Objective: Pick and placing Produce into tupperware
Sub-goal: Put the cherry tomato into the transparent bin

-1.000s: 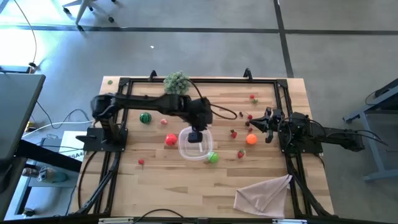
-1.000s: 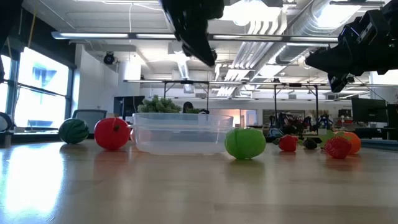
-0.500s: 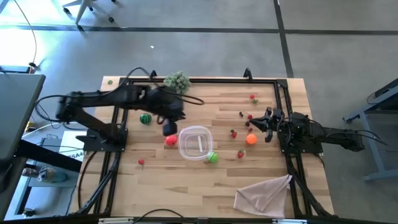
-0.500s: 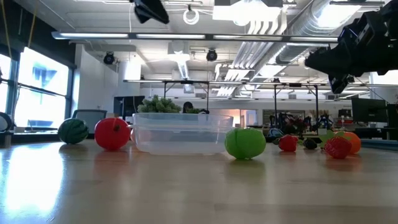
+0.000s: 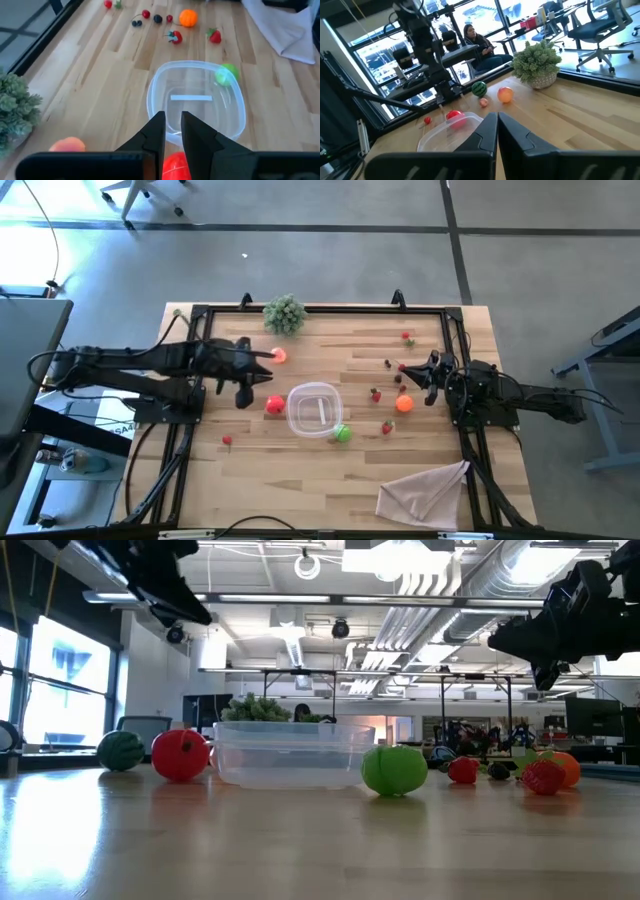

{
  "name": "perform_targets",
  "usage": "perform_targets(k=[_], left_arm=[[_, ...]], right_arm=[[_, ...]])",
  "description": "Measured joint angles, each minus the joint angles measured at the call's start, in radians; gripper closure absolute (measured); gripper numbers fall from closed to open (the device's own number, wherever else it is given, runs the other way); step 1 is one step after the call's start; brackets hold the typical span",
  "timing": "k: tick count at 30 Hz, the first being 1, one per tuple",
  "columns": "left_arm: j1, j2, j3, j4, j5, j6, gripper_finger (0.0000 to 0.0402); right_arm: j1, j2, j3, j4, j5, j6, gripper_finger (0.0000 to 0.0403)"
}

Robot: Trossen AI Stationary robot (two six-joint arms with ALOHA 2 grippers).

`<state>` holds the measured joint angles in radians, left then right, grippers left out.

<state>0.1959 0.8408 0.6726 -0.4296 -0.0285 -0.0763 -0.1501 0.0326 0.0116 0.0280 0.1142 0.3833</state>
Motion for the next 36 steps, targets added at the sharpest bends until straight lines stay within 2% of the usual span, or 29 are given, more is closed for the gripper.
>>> perform_targets(k=[6,10,13,22,28,36], left_arm=[[0.0,-0.127,-0.086,0.048,0.081,0.017,0.035],[0.0,-0.167,-0.089,0.044,0.084,0.017,0.035],[0.0,-0.177,-0.089,0.04,0.085,0.017,0.035],[0.0,-0.176,-0.089,0.03,0.088,0.019,0.035],[0.0,-0.176,-0.089,0.03,0.088,0.019,0.035],[0.0,-0.176,-0.089,0.03,0.088,0.019,0.035]], right_arm=[[0.0,0.0,0.0,0.022,0.018,-0.055,0.0399],[-0.001,0.001,0.0,0.017,0.122,-0.044,0.0398],[-0.006,0.01,0.001,0.017,0.157,-0.052,0.0394],[-0.062,0.105,0.074,-0.055,0.313,-0.043,0.0335],[-0.112,0.256,0.175,-0.125,0.366,0.014,0.0311],[-0.209,0.599,0.37,-0.211,0.347,0.09,0.031]])
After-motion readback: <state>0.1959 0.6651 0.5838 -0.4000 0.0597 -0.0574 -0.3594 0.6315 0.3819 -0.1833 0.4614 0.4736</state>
